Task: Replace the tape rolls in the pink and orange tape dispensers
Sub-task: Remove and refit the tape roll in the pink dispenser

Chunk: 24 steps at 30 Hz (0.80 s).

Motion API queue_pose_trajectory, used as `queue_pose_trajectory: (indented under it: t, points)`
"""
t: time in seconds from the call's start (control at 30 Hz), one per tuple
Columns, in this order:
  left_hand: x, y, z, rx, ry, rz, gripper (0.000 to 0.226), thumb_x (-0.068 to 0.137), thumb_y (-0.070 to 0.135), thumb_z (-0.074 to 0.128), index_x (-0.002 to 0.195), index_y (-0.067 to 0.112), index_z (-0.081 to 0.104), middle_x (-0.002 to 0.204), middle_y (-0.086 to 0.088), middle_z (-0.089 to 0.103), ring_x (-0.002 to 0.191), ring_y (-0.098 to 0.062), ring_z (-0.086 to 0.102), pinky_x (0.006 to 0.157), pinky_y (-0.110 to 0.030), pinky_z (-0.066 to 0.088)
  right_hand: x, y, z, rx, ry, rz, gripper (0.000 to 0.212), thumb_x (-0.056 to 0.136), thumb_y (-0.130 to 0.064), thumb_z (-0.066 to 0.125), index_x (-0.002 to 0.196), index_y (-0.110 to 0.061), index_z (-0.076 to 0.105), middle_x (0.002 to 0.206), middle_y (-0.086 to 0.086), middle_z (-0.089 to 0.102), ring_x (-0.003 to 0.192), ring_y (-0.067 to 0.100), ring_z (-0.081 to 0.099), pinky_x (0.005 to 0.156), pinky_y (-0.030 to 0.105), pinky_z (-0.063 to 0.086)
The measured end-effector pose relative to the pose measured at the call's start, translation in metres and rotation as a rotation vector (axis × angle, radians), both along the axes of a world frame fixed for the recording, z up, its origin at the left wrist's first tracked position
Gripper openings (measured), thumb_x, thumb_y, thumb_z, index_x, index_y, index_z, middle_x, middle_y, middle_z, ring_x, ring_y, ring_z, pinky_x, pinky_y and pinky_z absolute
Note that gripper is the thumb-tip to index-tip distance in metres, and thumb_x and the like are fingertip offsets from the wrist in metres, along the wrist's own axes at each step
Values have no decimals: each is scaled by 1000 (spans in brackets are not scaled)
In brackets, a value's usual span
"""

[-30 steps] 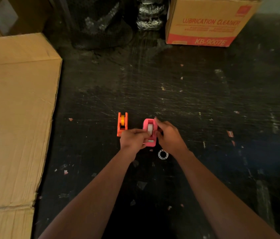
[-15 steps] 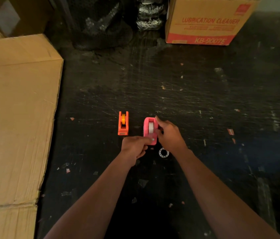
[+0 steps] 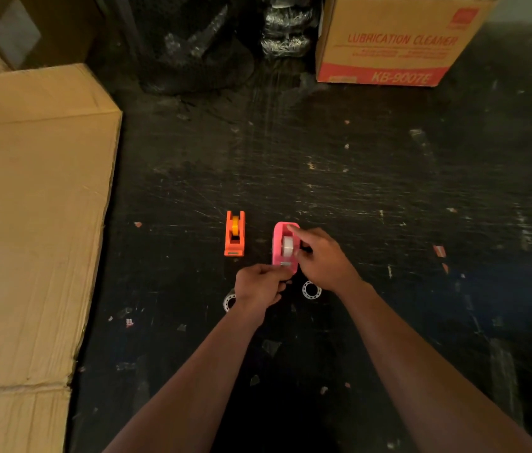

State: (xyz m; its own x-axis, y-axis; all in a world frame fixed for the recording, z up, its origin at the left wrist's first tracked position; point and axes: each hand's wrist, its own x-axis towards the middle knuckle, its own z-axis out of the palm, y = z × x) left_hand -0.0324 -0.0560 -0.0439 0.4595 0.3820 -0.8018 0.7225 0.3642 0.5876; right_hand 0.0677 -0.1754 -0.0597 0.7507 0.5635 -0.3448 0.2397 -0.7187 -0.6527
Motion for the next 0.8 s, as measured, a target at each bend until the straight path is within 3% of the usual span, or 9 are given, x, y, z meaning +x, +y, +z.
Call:
queue_pose_trajectory:
  t: [0.17,0.37,0.57,0.8]
  points:
    - [0,-1,-6,128,-23,-33,26,87,22,82,109,13,71,83,0,76,70,-11,67,72,-32,59,8,1,3,-26,-20,84,54,99,-26,64,151,-25,51,143,5,47,131,20,52,111,34,44]
    - [3,0,-8,292,-66,-154,59,85,23,81,140,24,59,96,-2,79,68,-9,73,71,-32,63,8,8,6,-35,-60,52,52,101,-13,58,152,-21,50,145,5,47,132,20,52,107,26,39]
    - [4,-1,-7,359,-72,-183,47,83,29,81,128,27,69,91,0,80,79,-17,77,83,-44,65,5,14,7,-45,-76,28,51,103,-15,58,152,-21,49,144,5,46,129,22,55,109,33,46]
    - [1,0,0,477,-72,-295,43,87,22,69,130,27,69,92,5,77,80,-11,69,76,-32,56,5,13,7,-51,-61,27,54,102,-15,59,154,-22,46,145,5,46,130,21,54,111,37,45]
